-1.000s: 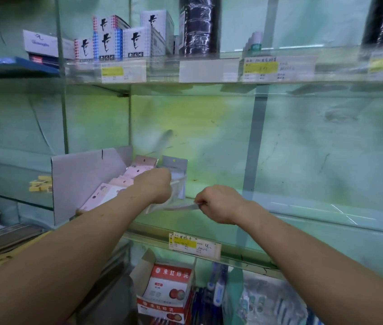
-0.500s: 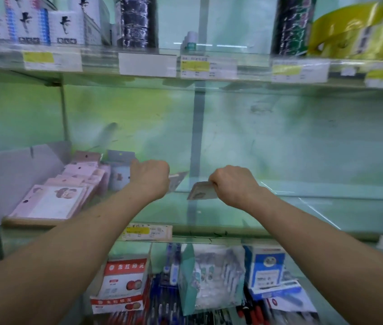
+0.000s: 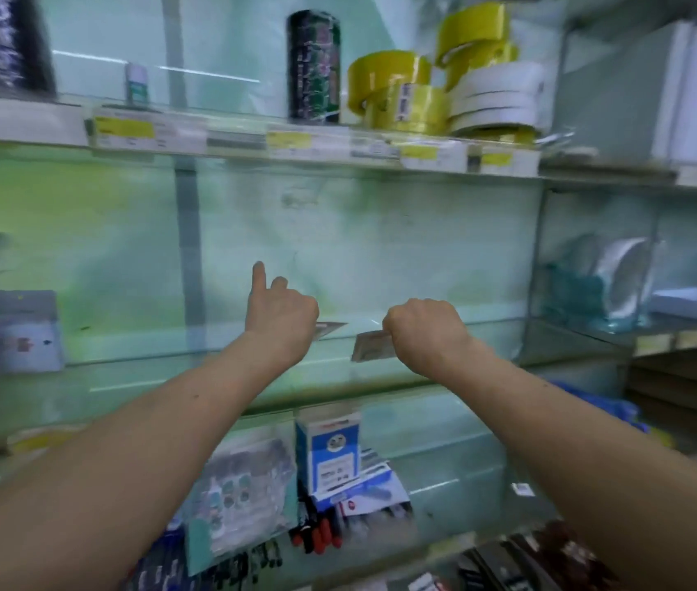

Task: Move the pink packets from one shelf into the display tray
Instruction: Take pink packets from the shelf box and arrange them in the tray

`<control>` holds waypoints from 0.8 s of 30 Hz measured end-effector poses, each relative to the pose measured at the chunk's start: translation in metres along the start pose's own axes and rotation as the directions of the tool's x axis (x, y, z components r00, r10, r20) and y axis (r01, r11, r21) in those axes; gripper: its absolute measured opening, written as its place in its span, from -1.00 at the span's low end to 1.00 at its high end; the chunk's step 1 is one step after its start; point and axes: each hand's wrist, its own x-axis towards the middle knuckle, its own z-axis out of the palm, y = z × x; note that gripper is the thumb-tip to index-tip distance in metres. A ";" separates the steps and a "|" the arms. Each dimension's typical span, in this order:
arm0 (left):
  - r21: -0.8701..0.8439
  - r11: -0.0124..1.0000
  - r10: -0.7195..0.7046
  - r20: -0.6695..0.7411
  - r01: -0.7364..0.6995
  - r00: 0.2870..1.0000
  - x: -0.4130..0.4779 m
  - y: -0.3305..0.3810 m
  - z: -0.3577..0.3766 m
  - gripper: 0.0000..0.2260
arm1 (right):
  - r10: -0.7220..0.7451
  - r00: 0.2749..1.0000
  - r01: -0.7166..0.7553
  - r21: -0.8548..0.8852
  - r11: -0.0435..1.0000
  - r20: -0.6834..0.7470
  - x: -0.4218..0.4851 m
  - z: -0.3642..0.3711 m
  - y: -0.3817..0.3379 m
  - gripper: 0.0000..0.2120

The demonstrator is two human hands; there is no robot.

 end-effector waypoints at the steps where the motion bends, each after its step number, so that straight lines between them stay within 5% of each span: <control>1: -0.005 1.000 0.016 -0.012 -0.016 1.000 0.000 0.015 -0.009 -0.81 | 0.019 1.000 -0.019 -0.012 1.000 0.014 -0.010 0.001 0.015 -0.72; 24: -0.100 0.942 0.311 -0.091 -0.319 0.946 -0.043 0.321 -0.189 -0.80 | 0.335 0.932 -0.326 -0.080 0.942 0.141 -0.254 -0.003 0.272 -0.72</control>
